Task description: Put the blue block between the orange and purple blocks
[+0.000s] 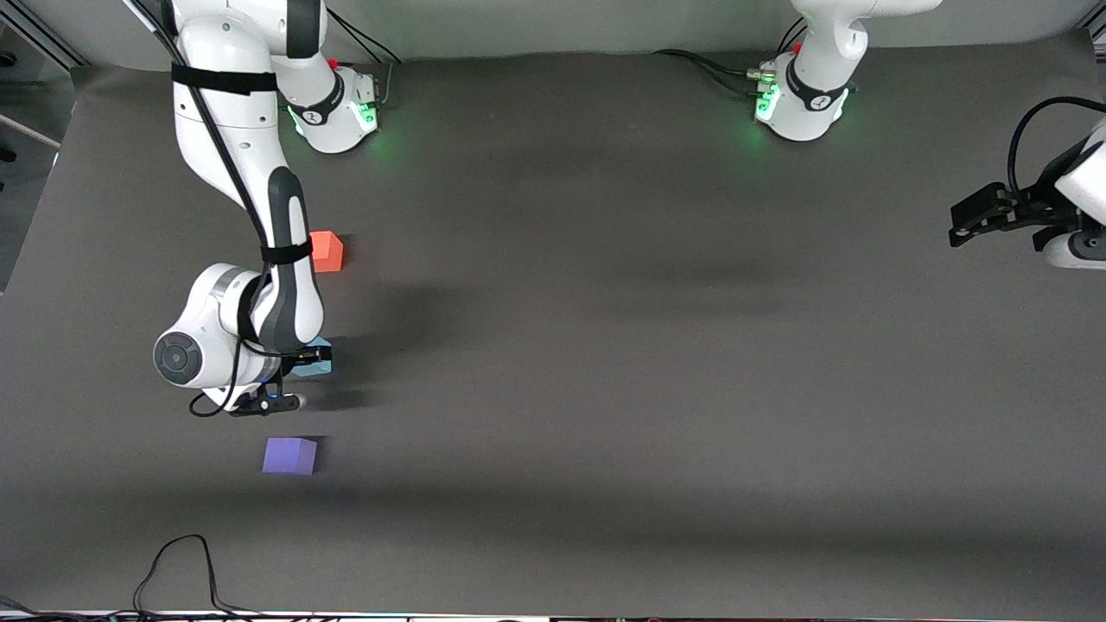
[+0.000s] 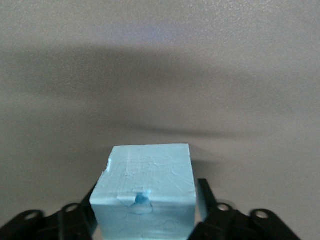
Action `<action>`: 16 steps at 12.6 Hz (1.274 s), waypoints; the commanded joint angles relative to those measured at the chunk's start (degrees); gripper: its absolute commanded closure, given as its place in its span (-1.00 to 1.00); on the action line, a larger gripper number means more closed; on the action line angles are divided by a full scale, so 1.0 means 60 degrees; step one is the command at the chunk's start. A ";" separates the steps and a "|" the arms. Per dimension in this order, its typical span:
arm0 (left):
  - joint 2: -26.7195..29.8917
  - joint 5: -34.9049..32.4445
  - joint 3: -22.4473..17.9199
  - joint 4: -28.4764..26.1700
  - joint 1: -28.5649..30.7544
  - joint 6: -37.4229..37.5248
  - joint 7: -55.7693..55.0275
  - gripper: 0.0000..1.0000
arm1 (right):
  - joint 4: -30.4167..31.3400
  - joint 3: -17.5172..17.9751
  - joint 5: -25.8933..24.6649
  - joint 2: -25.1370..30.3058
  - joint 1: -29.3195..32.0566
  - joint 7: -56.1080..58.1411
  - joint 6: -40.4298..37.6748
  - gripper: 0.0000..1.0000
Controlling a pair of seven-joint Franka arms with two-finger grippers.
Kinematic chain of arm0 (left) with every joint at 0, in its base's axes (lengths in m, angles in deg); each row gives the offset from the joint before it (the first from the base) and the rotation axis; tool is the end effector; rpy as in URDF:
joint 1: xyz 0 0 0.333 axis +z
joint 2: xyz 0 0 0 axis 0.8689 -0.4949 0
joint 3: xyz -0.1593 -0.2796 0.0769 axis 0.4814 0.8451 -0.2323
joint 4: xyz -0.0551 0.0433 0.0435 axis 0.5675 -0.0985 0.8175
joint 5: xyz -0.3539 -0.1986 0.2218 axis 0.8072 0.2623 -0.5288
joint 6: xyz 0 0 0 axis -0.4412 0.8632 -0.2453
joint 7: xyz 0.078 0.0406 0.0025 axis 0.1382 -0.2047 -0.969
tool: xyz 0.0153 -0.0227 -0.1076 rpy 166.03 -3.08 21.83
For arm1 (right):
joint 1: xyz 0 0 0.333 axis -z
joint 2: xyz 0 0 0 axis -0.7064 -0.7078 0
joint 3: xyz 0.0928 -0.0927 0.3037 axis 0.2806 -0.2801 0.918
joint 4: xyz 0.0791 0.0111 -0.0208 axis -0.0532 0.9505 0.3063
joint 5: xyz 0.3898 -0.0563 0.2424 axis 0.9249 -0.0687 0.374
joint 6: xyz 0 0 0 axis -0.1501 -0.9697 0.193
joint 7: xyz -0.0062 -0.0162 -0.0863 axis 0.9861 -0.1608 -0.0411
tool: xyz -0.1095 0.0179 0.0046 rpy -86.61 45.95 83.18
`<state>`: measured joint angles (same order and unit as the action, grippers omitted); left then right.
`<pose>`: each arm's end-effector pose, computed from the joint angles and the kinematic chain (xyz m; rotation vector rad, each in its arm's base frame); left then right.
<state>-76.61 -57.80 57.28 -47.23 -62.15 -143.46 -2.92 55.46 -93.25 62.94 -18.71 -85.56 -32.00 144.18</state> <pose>0.6219 -0.0202 0.6315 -3.1350 0.1319 0.0520 0.6559 0.0057 0.1427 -3.1079 -0.1277 0.4150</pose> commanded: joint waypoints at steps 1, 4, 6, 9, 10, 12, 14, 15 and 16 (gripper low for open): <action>0.0008 0.0094 -0.0001 0.0027 -0.0049 -0.0047 -0.0090 -1.00 | -0.0092 -0.0196 0.0191 0.0359 -0.0115 0.0158 -0.0367 -1.00; 0.0008 0.0094 -0.0001 0.0012 -0.0049 -0.0047 -0.0090 -1.00 | -0.0078 -0.1260 -0.0948 0.1646 -0.0902 -0.0249 -0.0923 -1.00; 0.0008 0.0108 -0.0001 0.0012 -0.0049 -0.0061 -0.0090 -1.00 | -0.0107 -0.2562 -0.1434 0.2351 -0.2232 -0.0982 -0.1494 -1.00; 0.0008 0.0108 -0.0001 0.0012 -0.0035 -0.0061 -0.0090 -1.00 | -0.0427 -0.5884 -0.1612 0.3027 -0.5349 -0.1365 -0.2867 -1.00; 0.0008 0.0108 -0.0001 0.0027 -0.0035 -0.0047 -0.0090 -1.00 | -0.0734 -0.6866 -0.1612 0.3013 -0.6143 -0.1380 -0.3526 -1.00; 0.0008 0.0108 -0.0030 0.0012 -0.0049 -0.0047 -0.0090 -1.00 | -0.1160 -0.8044 -0.1612 0.2998 -0.7100 -0.1540 -0.4364 -1.00; 0.0008 0.0108 -0.0001 0.0012 -0.0064 -0.0047 -0.0090 -1.00 | -0.1497 -0.8020 -0.1612 0.2984 -0.6987 -0.1688 -0.4761 -1.00; 0.0008 0.0108 -0.0030 -0.0002 -0.0049 -0.0061 -0.0090 -1.00 | -0.1760 -0.8004 -0.1612 0.2955 -0.6870 -0.1717 -0.5010 -1.00; 0.0008 0.0108 -0.0001 -0.0002 -0.0049 -0.0076 -0.0090 -1.00 | -0.1951 -0.7845 -0.1568 0.2940 -0.6419 -0.1746 -0.5186 -1.00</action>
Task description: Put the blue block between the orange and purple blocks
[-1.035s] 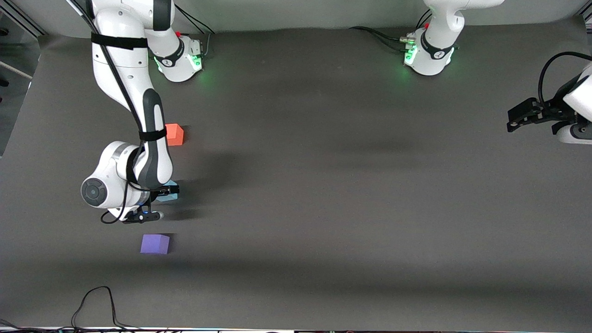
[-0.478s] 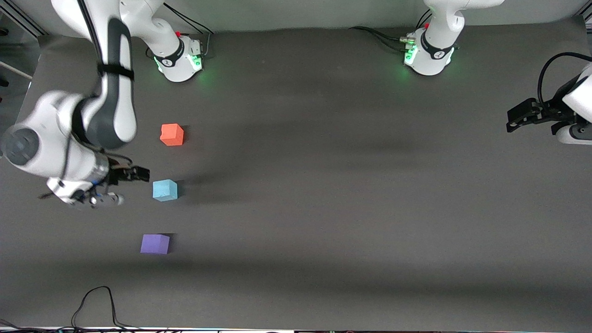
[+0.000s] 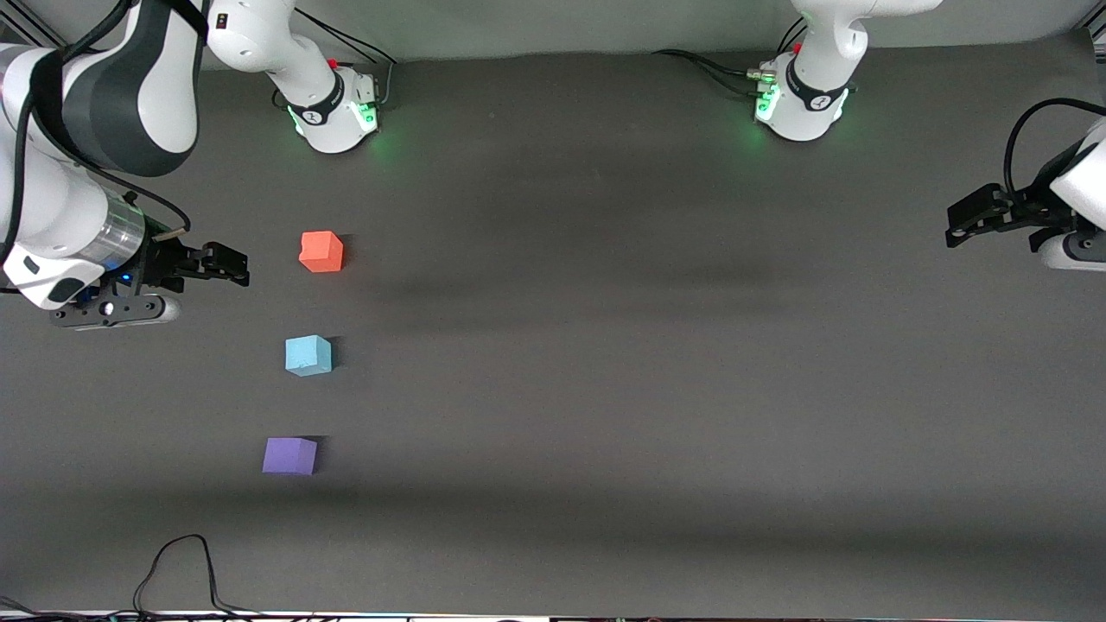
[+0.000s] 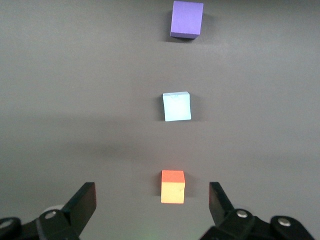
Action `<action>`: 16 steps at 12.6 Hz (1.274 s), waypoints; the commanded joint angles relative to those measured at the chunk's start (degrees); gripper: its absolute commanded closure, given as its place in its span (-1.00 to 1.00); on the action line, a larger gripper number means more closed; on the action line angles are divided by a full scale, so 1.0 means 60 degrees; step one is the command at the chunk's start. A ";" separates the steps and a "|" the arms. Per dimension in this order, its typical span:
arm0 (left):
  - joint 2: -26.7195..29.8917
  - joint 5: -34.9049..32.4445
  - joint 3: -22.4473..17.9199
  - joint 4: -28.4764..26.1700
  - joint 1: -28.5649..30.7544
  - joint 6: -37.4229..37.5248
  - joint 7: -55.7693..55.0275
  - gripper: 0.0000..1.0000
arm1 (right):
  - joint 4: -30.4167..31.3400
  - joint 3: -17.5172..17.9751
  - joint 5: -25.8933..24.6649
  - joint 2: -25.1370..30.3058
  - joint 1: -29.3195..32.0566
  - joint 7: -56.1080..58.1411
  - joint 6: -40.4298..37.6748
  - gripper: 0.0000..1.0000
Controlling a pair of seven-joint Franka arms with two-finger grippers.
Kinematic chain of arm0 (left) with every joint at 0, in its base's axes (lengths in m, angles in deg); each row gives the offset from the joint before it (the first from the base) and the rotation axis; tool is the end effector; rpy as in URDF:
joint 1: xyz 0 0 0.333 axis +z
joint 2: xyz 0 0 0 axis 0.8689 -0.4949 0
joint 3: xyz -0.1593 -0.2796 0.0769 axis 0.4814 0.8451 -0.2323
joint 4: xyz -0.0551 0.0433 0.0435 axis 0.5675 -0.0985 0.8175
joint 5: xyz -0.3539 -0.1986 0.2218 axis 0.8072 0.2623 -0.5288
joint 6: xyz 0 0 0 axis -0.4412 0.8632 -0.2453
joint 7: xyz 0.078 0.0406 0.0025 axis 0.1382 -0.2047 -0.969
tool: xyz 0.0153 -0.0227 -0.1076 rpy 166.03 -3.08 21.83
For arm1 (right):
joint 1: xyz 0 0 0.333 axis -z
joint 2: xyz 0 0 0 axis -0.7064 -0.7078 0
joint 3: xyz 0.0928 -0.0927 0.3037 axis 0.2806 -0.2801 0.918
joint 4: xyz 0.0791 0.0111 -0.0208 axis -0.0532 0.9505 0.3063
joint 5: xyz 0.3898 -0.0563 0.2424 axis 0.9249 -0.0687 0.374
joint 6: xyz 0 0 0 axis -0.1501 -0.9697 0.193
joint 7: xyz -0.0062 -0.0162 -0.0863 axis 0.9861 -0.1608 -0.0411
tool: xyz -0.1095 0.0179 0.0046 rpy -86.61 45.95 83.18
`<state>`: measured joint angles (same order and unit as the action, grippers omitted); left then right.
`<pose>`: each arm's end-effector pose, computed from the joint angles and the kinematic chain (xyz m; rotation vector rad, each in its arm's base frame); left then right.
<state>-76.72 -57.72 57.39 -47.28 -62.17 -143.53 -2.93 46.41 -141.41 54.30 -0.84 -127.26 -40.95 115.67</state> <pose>0.6225 -0.0218 0.6299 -3.1362 0.1353 0.0544 0.6317 0.0440 0.5356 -3.1361 -0.0701 0.1696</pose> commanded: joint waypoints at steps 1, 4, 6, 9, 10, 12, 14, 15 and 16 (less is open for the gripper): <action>0.0026 0.0094 -0.0019 0.0007 -0.0045 -0.0079 -0.0089 -1.00 | -0.0792 0.0923 -0.0114 -0.0025 0.1275 -0.0240 -0.0726 -1.00; 0.0040 0.0094 -0.0020 0.0007 -0.0045 -0.0094 -0.0089 -1.00 | -0.2416 0.3222 -0.0201 0.0004 0.4070 -0.0226 -0.1824 -1.00; 0.0026 0.0094 -0.0019 -0.0007 -0.0060 -0.0108 -0.0089 -1.00 | -0.3224 0.4382 -0.0260 0.0048 0.5465 -0.0255 -0.2382 -1.00; 0.0041 0.0094 -0.0019 -0.0036 -0.0060 -0.0108 -0.0089 -1.00 | -0.3579 0.4959 -0.0873 0.0428 0.5708 -0.0284 -0.2633 -1.00; 0.0041 0.0094 -0.0019 -0.0037 -0.0060 -0.0123 -0.0089 -1.00 | -0.3550 0.4901 -0.0933 0.0458 0.5706 -0.0284 -0.2619 -1.00; 0.0041 0.0094 -0.0019 -0.0022 -0.0060 -0.0123 -0.0089 -1.00 | -0.3579 0.5190 -0.0919 0.0459 0.6171 -0.0299 -0.2619 -1.00; 0.0041 0.0094 -0.0019 -0.0037 -0.0045 -0.0123 -0.0089 -1.00 | -0.3652 0.7465 -0.1297 0.0909 0.8127 -0.0516 -0.2663 -1.00; 0.0041 0.0094 -0.0019 -0.0037 -0.0045 -0.0108 -0.0089 -1.00 | -0.3522 0.9044 -0.1982 0.1435 0.9153 -0.0968 -0.2561 -1.00; 0.0041 0.0094 -0.0019 -0.0037 -0.0045 -0.0108 -0.0089 -1.00 | -0.3346 1.0626 -0.2525 0.1701 1.0308 -0.1147 -0.2517 -1.00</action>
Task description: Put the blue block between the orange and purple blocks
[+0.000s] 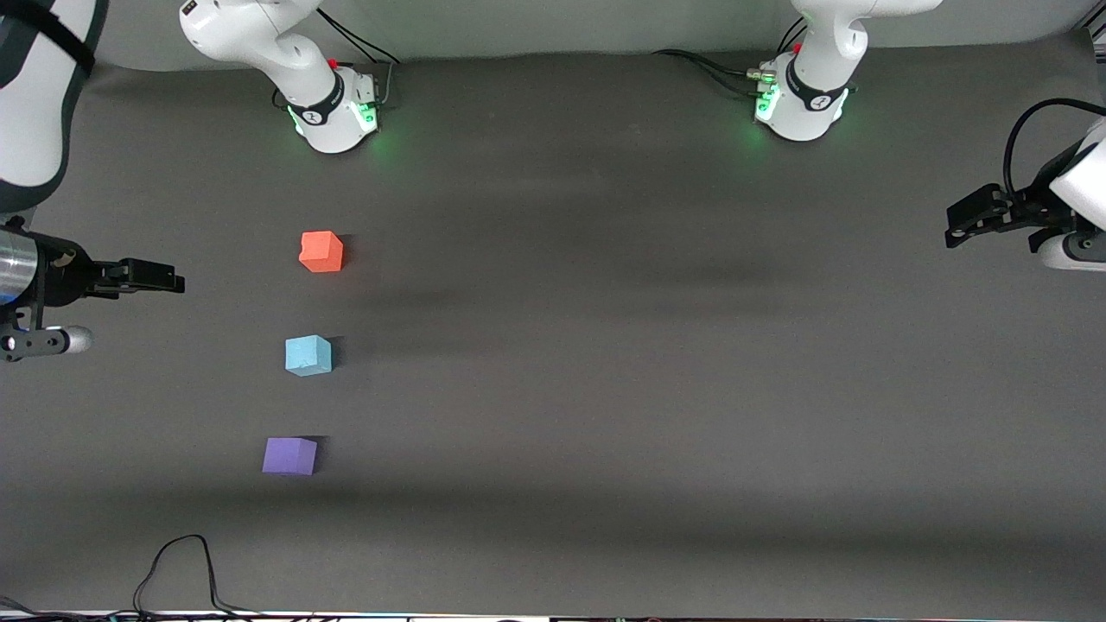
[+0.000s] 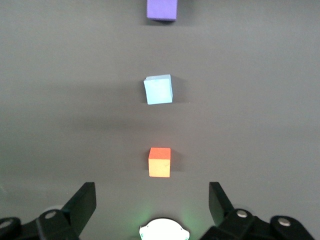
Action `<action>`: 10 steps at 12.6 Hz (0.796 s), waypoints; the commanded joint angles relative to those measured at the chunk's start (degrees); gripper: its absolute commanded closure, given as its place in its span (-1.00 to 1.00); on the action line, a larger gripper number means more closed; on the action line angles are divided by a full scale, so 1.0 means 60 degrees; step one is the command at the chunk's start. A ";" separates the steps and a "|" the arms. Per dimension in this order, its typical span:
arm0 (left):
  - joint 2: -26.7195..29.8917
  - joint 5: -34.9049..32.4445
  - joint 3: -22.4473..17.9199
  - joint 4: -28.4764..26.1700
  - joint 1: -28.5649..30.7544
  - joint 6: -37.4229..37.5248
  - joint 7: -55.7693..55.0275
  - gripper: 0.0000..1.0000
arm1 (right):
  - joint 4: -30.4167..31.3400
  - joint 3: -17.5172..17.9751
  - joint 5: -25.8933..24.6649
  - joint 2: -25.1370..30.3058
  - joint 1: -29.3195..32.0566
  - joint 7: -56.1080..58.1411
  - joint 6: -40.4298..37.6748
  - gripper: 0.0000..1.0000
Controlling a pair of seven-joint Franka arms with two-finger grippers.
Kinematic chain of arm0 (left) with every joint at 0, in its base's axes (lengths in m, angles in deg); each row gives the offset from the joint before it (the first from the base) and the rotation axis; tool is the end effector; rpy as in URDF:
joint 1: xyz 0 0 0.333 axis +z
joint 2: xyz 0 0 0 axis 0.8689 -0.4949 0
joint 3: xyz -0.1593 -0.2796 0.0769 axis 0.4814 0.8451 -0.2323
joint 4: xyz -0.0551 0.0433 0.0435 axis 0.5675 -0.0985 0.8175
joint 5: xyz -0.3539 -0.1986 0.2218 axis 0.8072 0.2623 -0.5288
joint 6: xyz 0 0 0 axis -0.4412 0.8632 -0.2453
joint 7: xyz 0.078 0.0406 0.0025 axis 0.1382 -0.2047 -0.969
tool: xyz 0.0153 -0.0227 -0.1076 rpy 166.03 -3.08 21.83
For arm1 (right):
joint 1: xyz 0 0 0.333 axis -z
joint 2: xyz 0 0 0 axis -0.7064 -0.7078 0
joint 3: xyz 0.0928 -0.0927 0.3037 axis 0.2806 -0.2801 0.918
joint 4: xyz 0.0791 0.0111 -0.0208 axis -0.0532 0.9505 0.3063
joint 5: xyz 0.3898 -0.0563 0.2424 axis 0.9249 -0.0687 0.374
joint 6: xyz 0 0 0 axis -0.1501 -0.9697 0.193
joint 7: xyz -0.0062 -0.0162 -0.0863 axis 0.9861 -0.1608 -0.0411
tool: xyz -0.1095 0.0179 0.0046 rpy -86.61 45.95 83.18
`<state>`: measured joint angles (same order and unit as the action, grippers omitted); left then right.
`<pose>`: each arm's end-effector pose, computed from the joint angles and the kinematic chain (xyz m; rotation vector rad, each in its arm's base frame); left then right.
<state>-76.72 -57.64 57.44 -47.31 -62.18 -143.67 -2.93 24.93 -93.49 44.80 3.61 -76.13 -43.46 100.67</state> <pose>0.6227 -0.0226 0.6298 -3.1376 0.1370 0.0514 0.6809 -0.0331 0.5647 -3.0609 -0.0379 0.4026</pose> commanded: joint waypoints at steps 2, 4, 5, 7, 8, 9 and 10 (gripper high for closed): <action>0.0041 0.0080 -0.0027 -0.0032 -0.0045 -0.0084 -0.0088 -1.00 | 0.0775 0.5950 -0.1312 0.1588 0.4642 -0.1256 0.0231 -1.00; 0.0041 0.0080 -0.0027 -0.0046 -0.0045 -0.0070 -0.0088 -1.00 | 0.2060 0.8010 -0.1518 0.2626 0.6525 -0.1287 0.0917 -1.00; 0.0041 0.0080 -0.0027 -0.0061 -0.0045 -0.0070 -0.0088 -1.00 | 0.2720 0.8061 -0.1489 0.3110 0.6589 -0.1287 0.1269 -1.00; 0.0041 0.0080 -0.0027 -0.0061 -0.0044 -0.0070 -0.0103 -1.00 | 0.3238 0.8061 -0.1402 0.3597 0.6503 -0.1345 0.1463 -1.00; 0.0041 0.0080 -0.0027 -0.0061 -0.0045 -0.0070 -0.0088 -1.00 | 0.3297 0.8003 -0.1401 0.3671 0.6197 -0.1621 0.1463 -1.00; 0.0041 0.0080 -0.0056 -0.0061 -0.0030 -0.0070 -0.0088 -1.00 | 0.3298 0.7828 -0.1401 0.3657 0.5904 -0.1798 0.1463 -1.00; 0.0041 0.0080 -0.0027 -0.0061 -0.0030 -0.0070 -0.0088 -1.00 | 0.3298 0.7508 -0.1459 0.3613 0.5423 -0.1872 0.1463 -1.00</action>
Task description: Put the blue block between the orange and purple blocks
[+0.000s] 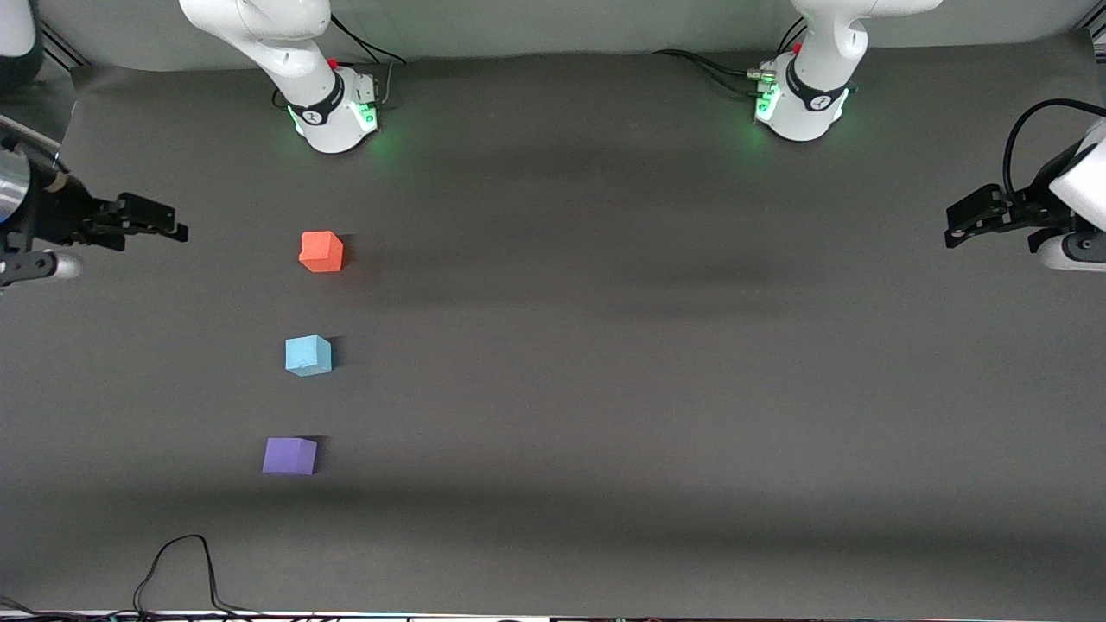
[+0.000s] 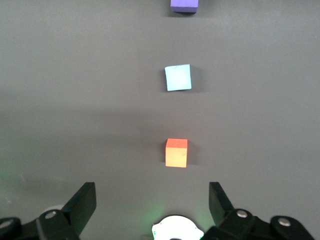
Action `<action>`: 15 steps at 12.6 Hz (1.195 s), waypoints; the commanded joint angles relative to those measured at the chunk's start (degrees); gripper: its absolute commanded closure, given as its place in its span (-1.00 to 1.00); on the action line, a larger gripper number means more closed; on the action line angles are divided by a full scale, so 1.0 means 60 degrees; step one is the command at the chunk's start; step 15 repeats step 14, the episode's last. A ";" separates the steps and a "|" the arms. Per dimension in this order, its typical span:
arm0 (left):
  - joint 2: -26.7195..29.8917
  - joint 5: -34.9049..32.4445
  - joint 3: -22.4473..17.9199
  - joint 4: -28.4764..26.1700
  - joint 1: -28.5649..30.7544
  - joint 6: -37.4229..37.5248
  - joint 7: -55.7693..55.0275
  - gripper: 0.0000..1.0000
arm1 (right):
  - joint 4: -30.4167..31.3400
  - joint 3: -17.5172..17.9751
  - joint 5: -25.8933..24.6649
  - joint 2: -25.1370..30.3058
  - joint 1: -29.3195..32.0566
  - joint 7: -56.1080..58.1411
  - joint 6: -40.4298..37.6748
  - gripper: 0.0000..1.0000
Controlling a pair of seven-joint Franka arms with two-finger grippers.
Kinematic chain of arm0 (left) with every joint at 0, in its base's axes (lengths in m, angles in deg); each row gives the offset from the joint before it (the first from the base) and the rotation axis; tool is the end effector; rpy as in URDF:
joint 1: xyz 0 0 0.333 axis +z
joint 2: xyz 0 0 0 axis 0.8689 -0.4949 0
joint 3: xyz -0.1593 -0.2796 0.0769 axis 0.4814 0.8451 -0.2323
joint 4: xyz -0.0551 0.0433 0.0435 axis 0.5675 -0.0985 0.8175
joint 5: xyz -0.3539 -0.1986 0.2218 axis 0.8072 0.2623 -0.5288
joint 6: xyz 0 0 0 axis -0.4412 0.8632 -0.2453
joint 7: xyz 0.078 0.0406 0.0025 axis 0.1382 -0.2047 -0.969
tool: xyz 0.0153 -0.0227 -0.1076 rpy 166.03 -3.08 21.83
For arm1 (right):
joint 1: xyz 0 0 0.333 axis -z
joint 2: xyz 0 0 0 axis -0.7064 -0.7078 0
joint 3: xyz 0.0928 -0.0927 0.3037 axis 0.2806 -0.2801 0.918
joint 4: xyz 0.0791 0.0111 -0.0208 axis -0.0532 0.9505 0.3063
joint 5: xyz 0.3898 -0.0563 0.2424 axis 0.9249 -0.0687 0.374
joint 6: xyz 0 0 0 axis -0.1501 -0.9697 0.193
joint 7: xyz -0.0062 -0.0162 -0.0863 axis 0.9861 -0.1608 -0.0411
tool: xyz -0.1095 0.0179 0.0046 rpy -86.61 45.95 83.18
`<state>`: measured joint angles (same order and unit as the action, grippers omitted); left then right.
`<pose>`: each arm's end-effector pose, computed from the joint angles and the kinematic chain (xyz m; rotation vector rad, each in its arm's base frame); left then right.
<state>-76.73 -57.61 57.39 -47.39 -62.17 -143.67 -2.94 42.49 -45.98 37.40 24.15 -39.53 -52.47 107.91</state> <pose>0.6228 -0.0221 0.6290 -3.1382 0.1351 0.0539 0.6042 0.0044 0.5976 -3.0190 -0.0536 0.2626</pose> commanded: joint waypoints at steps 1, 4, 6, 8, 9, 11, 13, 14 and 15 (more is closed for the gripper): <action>0.0042 0.0076 -0.0019 -0.0049 -0.0045 -0.0070 -0.0086 -1.00 | 0.0342 -0.1051 -0.0271 0.0147 -0.1336 -0.0371 0.0271 -1.00; 0.0042 0.0076 -0.0019 -0.0063 -0.0045 -0.0099 -0.0086 -1.00 | 0.0327 -0.2886 -0.0519 0.0205 -0.3344 -0.0371 0.0271 -1.00; 0.0042 0.0076 -0.0019 -0.0078 -0.0045 -0.0099 -0.0101 -1.00 | 0.0342 -0.2874 -0.0594 0.0220 -0.3393 -0.0371 0.0256 -1.00; 0.0042 0.0076 -0.0019 -0.0092 -0.0045 -0.0143 -0.0086 -1.00 | 0.0254 -0.2642 -0.0565 0.0220 -0.2768 -0.0372 0.0183 -1.00; 0.0042 0.0076 -0.0019 -0.0107 -0.0045 -0.0143 -0.0086 -1.00 | 0.0254 -0.2292 -0.0564 0.0235 -0.2531 -0.0386 0.0154 -1.00; 0.0042 0.0076 -0.0019 -0.0107 -0.0045 -0.0157 -0.0086 -1.00 | 0.0254 -0.2274 -0.0521 0.0220 -0.2573 -0.0401 0.0154 -1.00; 0.0042 0.0076 -0.0019 -0.0107 -0.0045 -0.0157 -0.0086 -1.00 | 0.0239 -0.2259 -0.0521 0.0235 -0.2456 -0.0401 0.0154 -1.00; 0.0042 0.0076 -0.0019 -0.0107 -0.0045 -0.0172 -0.0086 -1.00 | 0.0138 -0.2172 -0.0477 0.0235 -0.2180 -0.0401 0.0125 -1.00; 0.0042 0.0076 -0.0019 -0.0107 -0.0045 -0.0172 -0.0086 -1.00 | 0.0138 -0.2172 -0.0477 0.0235 -0.2180 -0.0401 0.0125 -1.00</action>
